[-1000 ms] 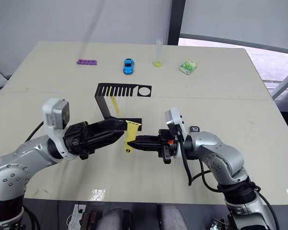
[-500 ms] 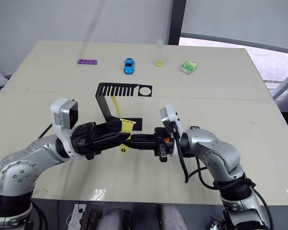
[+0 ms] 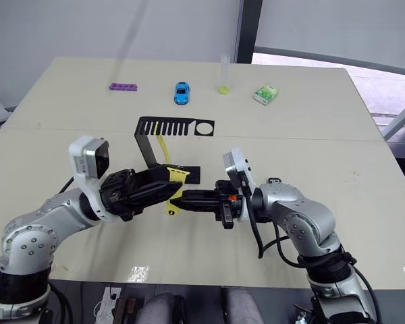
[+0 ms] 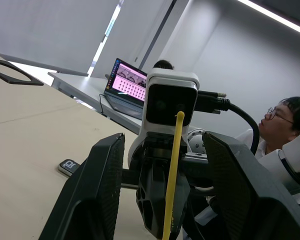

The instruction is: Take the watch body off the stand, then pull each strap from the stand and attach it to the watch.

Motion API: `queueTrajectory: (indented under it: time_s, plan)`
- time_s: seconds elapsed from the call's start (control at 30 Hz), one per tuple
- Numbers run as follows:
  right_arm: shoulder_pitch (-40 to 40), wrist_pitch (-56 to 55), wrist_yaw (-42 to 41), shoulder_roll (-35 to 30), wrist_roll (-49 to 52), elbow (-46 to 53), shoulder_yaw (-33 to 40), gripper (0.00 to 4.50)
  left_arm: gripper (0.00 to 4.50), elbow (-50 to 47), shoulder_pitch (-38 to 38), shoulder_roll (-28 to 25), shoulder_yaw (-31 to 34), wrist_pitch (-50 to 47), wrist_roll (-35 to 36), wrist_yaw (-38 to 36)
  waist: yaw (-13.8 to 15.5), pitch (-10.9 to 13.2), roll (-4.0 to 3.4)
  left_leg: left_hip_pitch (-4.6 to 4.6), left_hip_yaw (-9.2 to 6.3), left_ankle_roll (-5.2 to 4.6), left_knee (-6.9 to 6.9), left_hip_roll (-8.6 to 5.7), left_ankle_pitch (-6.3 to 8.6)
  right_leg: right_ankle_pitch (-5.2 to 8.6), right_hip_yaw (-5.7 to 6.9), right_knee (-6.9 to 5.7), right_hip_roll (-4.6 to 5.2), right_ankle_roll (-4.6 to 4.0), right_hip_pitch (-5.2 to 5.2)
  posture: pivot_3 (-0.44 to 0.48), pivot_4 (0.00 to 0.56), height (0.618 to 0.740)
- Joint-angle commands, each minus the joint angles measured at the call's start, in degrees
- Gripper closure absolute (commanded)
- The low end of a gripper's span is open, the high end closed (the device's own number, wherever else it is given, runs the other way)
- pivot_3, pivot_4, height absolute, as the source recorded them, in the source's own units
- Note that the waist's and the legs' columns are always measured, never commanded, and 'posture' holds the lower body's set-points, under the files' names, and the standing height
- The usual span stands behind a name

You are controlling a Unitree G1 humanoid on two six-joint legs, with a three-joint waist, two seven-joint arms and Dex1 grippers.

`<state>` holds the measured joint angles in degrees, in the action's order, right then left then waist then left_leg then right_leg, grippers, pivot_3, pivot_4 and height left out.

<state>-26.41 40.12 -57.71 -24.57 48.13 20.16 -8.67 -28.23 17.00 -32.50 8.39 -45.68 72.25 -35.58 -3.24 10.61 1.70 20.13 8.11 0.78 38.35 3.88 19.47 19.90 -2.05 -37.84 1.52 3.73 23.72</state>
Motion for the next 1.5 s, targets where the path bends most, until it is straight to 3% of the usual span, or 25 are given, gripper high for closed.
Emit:
queueTrajectory:
  time_s: [0.03, 0.13, 0.57, 0.6, 0.73, 1.37, 1.5]
  plan:
    - [0.4, -0.6, -0.2, -0.2, 0.4, 2.2, 0.8, 4.5, 3.03, -0.5, 0.6, 0.5, 1.0, 0.6, 1.5, 0.0, 0.0, 0.0, 0.0, 0.0, 0.0, 0.0, 0.0, 0.0, 0.0, 0.0, 0.0, 0.0, 0.0, 0.0, 0.0, 0.0, 0.15, 0.74]
    - [0.7, -0.6, -0.3, -0.3, 0.4, 2.3, 0.9, 4.5, 4.47, -0.9, 0.4, 0.6, 0.8, 0.2, 1.9, 0.2, 0.0, 0.0, 0.0, 0.0, 0.0, 0.0, 0.0, 0.0, 0.0, 0.0, 0.0, -0.01, -0.01, 0.0, 0.0, 0.0, 0.15, 0.74]
    - [1.5, -0.9, -0.9, -0.6, 0.5, 2.5, 1.1, 4.5, 4.47, -1.4, -0.5, -0.3, 0.7, -2.4, 4.3, 2.3, 0.0, 0.0, 0.0, 0.0, -0.01, 0.0, 0.0, 0.0, 0.0, 0.0, 0.0, 0.0, 0.0, 0.0, 0.0, 0.0, 0.15, 0.74]
    - [1.5, -0.9, -0.9, -0.6, 0.5, 2.5, 1.1, 4.5, 3.85, -1.4, -0.5, -0.6, 0.4, -2.6, 3.7, 2.8, 0.0, 0.0, 0.0, 0.0, -0.02, 0.0, 0.0, 0.0, 0.0, 0.0, 0.01, 0.0, 0.0, 0.0, 0.0, 0.0, 0.15, 0.74]
    - [1.7, -1.1, -1.0, -0.6, 0.5, 2.6, 1.1, 4.5, 2.21, -2.1, -1.3, -0.6, 0.2, -1.5, 1.3, 1.7, 0.0, 0.0, 0.0, 0.0, -0.02, 0.0, 0.0, 0.0, 0.0, 0.0, 0.0, 0.0, 0.0, 0.0, 0.0, 0.0, 0.15, 0.74]
    - [1.9, -1.1, -1.0, -0.6, 0.4, 2.6, 1.1, 4.5, 2.21, -1.3, -2.3, 1.2, 0.0, -1.3, 1.9, 1.1, 0.0, 0.0, 0.0, 0.01, -0.02, 0.0, -0.01, -0.01, 0.0, 0.0, 0.01, 0.01, -0.01, 0.0, 0.0, 0.0, 0.15, 0.74]
    - [2.0, -1.2, -0.9, -0.5, 0.3, 2.6, 1.1, 4.5, 3.51, -1.7, -2.8, 0.6, -0.4, -2.2, 2.5, 0.6, 0.0, 0.0, 0.0, 0.01, -0.02, 0.0, 0.0, -0.01, 0.0, 0.0, 0.01, 0.01, 0.0, 0.0, 0.0, 0.0, 0.15, 0.74]
